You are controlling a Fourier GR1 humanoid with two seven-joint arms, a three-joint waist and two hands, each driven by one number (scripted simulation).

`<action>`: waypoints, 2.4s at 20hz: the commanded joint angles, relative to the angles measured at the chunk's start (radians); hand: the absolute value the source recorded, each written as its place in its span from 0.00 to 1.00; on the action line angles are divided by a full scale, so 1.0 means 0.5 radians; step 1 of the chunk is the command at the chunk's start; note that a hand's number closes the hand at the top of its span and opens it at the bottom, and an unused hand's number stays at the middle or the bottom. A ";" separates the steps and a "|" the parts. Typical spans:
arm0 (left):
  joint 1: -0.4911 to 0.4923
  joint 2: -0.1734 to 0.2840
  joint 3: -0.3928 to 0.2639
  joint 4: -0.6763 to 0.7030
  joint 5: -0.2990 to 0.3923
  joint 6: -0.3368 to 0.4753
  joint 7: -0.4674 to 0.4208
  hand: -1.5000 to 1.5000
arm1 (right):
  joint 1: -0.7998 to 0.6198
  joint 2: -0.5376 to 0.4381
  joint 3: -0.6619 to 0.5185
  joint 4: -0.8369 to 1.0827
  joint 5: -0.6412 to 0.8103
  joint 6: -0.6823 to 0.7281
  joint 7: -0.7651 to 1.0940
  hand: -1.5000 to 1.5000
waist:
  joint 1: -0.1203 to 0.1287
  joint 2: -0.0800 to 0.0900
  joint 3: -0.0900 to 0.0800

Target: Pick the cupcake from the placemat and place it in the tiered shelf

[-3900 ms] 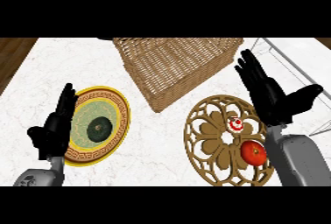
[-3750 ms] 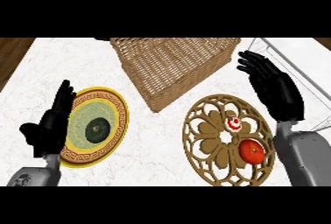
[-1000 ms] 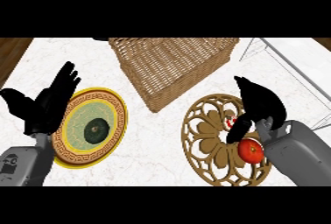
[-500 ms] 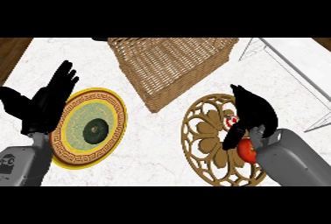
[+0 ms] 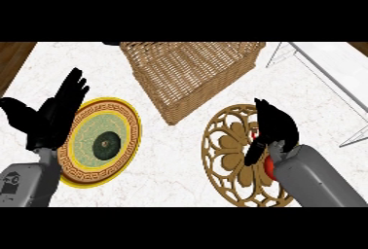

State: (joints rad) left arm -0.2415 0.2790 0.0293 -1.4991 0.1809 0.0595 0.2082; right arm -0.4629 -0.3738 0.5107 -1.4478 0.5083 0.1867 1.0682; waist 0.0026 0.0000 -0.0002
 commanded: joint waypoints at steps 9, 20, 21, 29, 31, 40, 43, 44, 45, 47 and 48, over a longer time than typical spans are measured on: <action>-0.101 -0.050 0.072 0.157 -0.073 -0.049 -0.048 0.50 | -0.050 0.282 -0.235 0.562 0.248 -0.011 -0.199 0.00 | 0.000 0.004 0.000; 0.058 -0.084 0.079 -0.131 -0.088 -0.075 0.075 0.50 | -0.008 0.293 -0.238 0.478 0.573 -0.015 -0.427 1.00 | 0.003 -0.002 0.001; -0.048 -0.080 0.108 0.065 -0.077 -0.087 -0.007 0.50 | 0.164 0.296 -0.070 0.443 0.581 -0.109 -0.630 1.00 | -0.009 0.001 0.000; 0.030 -0.092 0.084 0.003 -0.111 -0.058 0.001 0.50 | 0.500 0.246 0.556 -0.203 0.678 -0.090 -1.149 1.00 | -0.035 -0.013 0.001; -0.035 -0.046 0.149 -0.029 -0.031 -0.096 0.104 0.50 | 0.499 0.319 0.527 -0.265 0.724 -0.128 -1.072 1.00 | -0.015 -0.006 0.001; 0.012 -0.080 0.149 0.059 -0.069 -0.100 -0.047 0.50 | 0.699 0.309 0.228 -1.256 0.544 -0.397 -1.041 1.00 | -0.065 -0.010 -0.001; 0.057 -0.116 0.099 -0.017 -0.133 -0.040 -0.021 0.50 | 0.699 0.273 0.063 -1.642 0.480 -0.279 -0.852 1.00 | -0.054 -0.014 -0.001; -0.004 -0.073 0.102 -0.042 -0.118 -0.068 0.062 0.50 | 0.632 0.308 -0.033 -1.652 0.448 -0.259 -0.807 1.00 | -0.037 -0.009 0.000; 0.027 -0.117 0.081 -0.031 -0.096 -0.089 0.029 0.50 | 0.616 0.274 -0.152 -1.673 0.400 -0.227 -0.799 1.00 | -0.028 -0.005 0.000; -0.069 -0.064 0.148 -0.005 -0.085 -0.071 0.085 0.50 | 0.613 0.227 -0.256 -1.925 0.322 -0.069 -0.625 1.00 | -0.034 -0.006 -0.001; -0.045 -0.020 0.178 0.035 -0.061 -0.150 0.015 0.50 | 0.486 0.289 -0.327 -1.894 0.277 -0.002 -0.516 1.00 | -0.017 -0.002 -0.001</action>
State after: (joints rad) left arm -0.2419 0.2444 0.0936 -1.5013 0.1346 0.0128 0.2218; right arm -0.1567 -0.2351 0.4614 -2.2764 0.7074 0.0988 0.6922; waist -0.0147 -0.0040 -0.0004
